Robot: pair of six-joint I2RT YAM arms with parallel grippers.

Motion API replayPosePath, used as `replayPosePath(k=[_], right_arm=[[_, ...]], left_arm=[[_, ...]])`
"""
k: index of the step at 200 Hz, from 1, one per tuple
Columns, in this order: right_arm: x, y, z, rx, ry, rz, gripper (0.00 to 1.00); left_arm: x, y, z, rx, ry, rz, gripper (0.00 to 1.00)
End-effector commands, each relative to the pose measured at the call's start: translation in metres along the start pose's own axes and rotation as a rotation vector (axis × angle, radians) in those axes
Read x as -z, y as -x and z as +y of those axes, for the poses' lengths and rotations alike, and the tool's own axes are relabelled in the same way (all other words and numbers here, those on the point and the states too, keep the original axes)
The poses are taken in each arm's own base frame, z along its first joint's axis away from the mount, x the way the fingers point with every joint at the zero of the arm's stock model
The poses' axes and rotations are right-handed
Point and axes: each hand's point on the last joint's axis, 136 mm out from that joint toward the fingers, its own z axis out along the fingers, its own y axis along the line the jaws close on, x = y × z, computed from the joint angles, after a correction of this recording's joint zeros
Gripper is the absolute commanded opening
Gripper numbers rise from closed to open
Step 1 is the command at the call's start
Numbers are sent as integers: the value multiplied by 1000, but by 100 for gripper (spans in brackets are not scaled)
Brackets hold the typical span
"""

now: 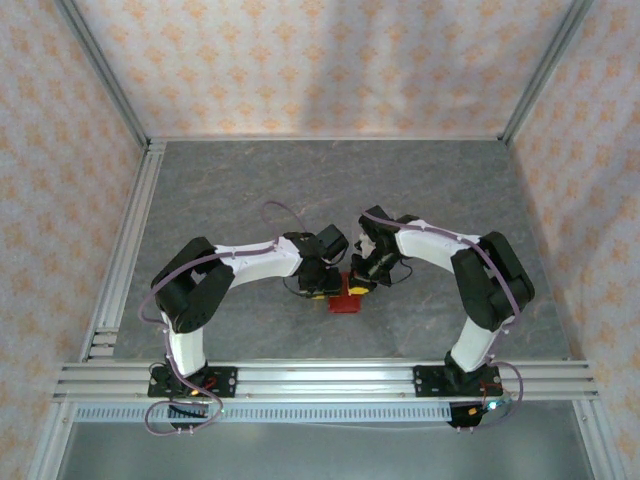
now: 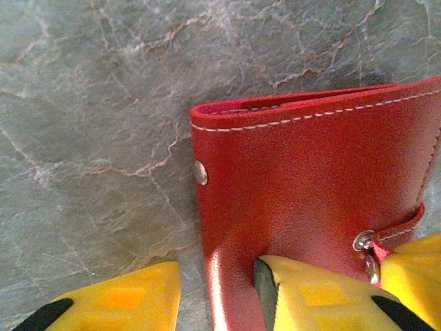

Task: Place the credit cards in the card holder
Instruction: Close the button on the card holder.

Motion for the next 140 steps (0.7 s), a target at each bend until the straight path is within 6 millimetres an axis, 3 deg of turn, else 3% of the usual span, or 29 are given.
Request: replayPosePath(k=[1,75,140], right_arm=[[7,5,1,-8,-12,-16,0],[7,10,6,-7,4,-25,0],[2,9,-4,-13,-38,-10,0]], left_arm=[[-15,-14,14,0,54,36,37],[-15,-15,15,3,56,36,37],[-15,-15,15,4,55,34,37]])
